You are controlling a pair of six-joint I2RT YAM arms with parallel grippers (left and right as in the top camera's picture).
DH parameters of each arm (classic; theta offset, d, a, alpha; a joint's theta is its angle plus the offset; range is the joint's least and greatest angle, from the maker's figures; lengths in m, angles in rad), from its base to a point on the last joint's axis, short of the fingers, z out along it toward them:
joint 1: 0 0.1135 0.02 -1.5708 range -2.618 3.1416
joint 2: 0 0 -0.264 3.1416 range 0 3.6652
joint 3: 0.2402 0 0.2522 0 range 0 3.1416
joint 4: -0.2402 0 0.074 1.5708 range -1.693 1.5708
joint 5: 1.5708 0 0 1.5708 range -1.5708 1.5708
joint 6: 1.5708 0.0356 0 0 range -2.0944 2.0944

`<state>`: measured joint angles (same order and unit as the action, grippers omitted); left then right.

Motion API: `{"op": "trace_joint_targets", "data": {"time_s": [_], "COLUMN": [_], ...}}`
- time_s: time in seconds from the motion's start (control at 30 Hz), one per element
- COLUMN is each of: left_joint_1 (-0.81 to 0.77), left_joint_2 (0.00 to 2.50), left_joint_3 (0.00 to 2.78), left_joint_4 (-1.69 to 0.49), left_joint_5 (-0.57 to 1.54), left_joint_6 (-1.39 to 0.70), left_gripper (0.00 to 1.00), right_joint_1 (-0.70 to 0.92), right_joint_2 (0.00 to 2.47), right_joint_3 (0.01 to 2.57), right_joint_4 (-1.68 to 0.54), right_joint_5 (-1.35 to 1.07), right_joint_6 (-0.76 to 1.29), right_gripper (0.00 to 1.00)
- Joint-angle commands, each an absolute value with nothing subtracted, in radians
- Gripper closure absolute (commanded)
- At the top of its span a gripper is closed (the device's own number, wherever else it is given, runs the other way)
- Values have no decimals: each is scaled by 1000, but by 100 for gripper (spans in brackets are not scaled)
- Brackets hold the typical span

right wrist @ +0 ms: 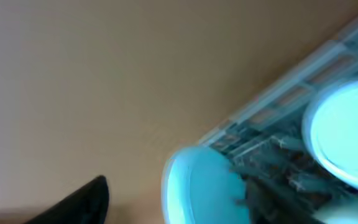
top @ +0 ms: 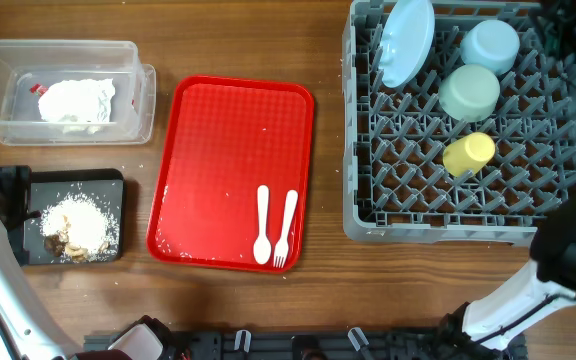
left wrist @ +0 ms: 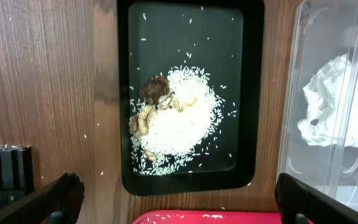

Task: Sort waste into correct bins and load items into the dishwasher rack
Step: 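Release the saucer and move the right gripper back to the red tray, then lower the right gripper onto the white plastic fork and grasp it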

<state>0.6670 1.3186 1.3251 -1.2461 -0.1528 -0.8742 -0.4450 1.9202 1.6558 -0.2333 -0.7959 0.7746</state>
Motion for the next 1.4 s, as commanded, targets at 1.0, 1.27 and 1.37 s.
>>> {"op": "trace_joint_targets", "data": {"time_s": [1.0, 1.27, 1.37], "left_joint_1": [672, 672, 672], "left_joint_2": [1322, 1322, 1322], "left_joint_3": [1322, 1322, 1322], "left_joint_4": [-1246, -1246, -1246], "left_joint_5": [-166, -166, -166], "left_joint_6": [-876, -876, -876], "left_gripper": [0, 0, 0], "right_joint_1": [711, 766, 767], "right_joint_2": [1927, 2047, 2052], "right_joint_3": [1626, 1625, 1618], "right_joint_4": [-1110, -1159, -1190], "right_joint_5": [-139, -270, -272], "right_joint_6": [744, 714, 770], "right_gripper": [0, 29, 57]}}
